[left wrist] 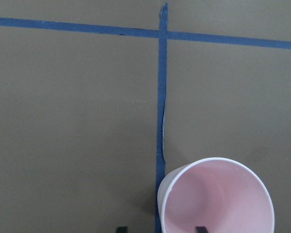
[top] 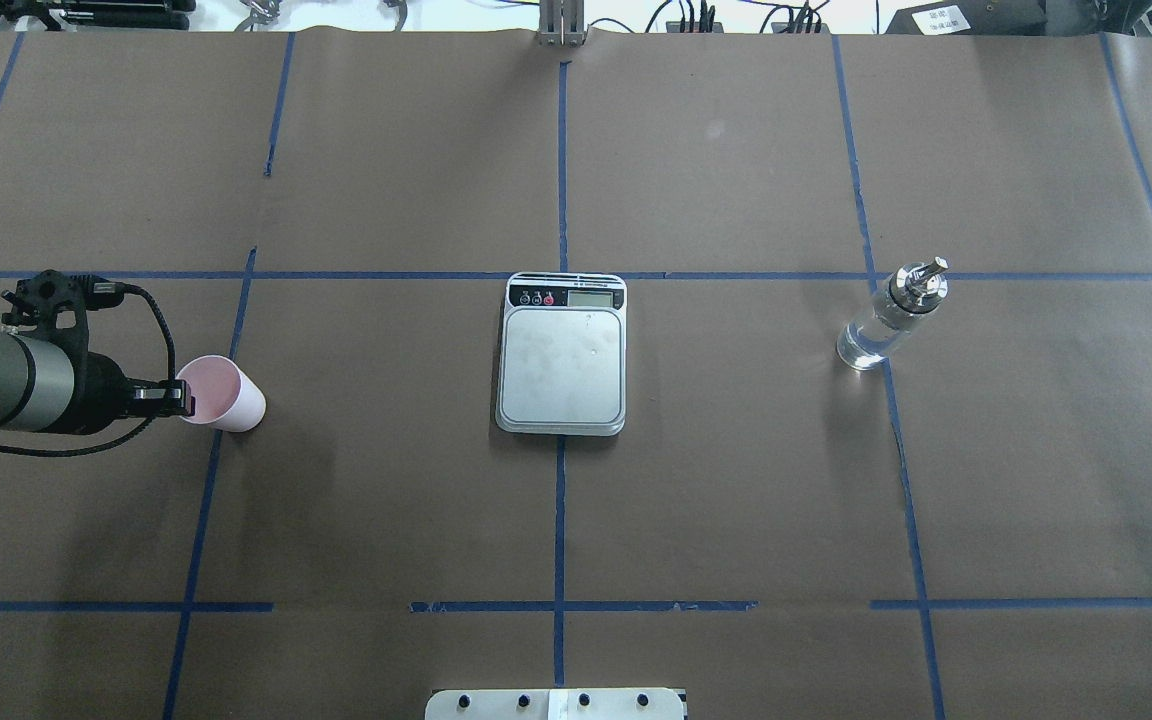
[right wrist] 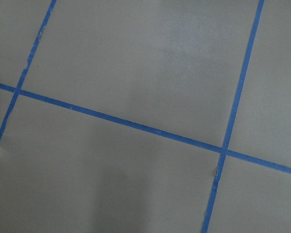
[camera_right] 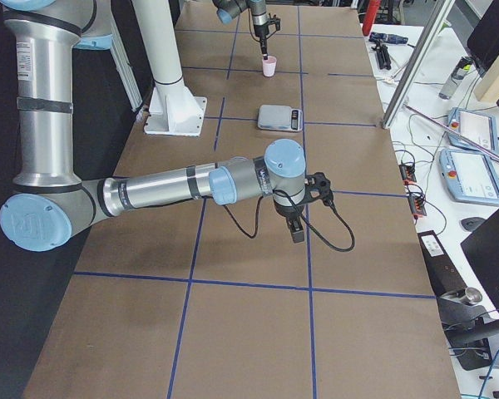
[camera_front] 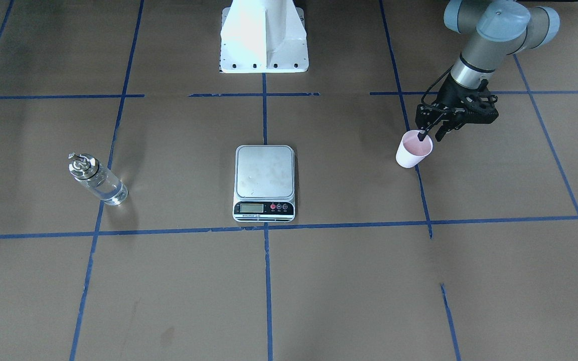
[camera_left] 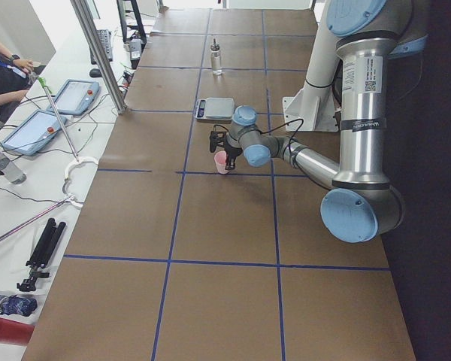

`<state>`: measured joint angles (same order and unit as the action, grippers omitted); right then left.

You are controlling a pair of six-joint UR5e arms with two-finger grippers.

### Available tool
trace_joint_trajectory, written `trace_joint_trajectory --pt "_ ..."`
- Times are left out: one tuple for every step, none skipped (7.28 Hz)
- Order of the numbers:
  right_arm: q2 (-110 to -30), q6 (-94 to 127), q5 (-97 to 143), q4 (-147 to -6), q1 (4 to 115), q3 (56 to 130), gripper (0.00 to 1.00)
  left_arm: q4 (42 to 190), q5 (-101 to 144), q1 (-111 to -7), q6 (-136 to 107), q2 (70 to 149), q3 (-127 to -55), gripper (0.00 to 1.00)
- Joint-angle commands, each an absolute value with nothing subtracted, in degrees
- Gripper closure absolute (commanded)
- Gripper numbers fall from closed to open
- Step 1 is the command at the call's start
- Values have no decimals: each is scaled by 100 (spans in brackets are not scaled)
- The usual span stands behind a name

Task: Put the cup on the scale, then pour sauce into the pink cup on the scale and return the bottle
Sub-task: 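Close the left gripper on the pink cup and lift it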

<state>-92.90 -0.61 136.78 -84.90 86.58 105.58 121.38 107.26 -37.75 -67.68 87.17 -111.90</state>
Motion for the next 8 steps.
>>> trace_joint_trajectory --pt "-9290 -62 13685 -8490 8657 10564 0 12042 10740 -3762 -6741 8736 -11267 100" --pt "-9290 -62 13685 -8482 8666 10564 0 11449 10766 -3770 -6715 8945 -11511 100" --pt "-9290 -62 13685 -8481 8657 10573 0 10399 10767 -3779 -6706 9582 -11766 100" --pt "-9290 -62 13685 -8481 8666 10573 0 9162 10775 -3771 -6715 10729 -11769 100" --pt "-9299 -62 13685 -8481 8657 10582 0 8123 10793 -3727 -6750 11706 -11725 100" --pt "-9308 -62 13685 -8481 8666 10599 0 7869 10932 -3700 -6785 12203 -11603 100" --pt "-9325 -62 13685 -8481 8657 10608 0 7875 11142 -3674 -6794 12591 -11227 100" --pt "-9325 -62 13685 -8481 8666 10608 0 7919 11162 -3674 -6803 12995 -10789 100"
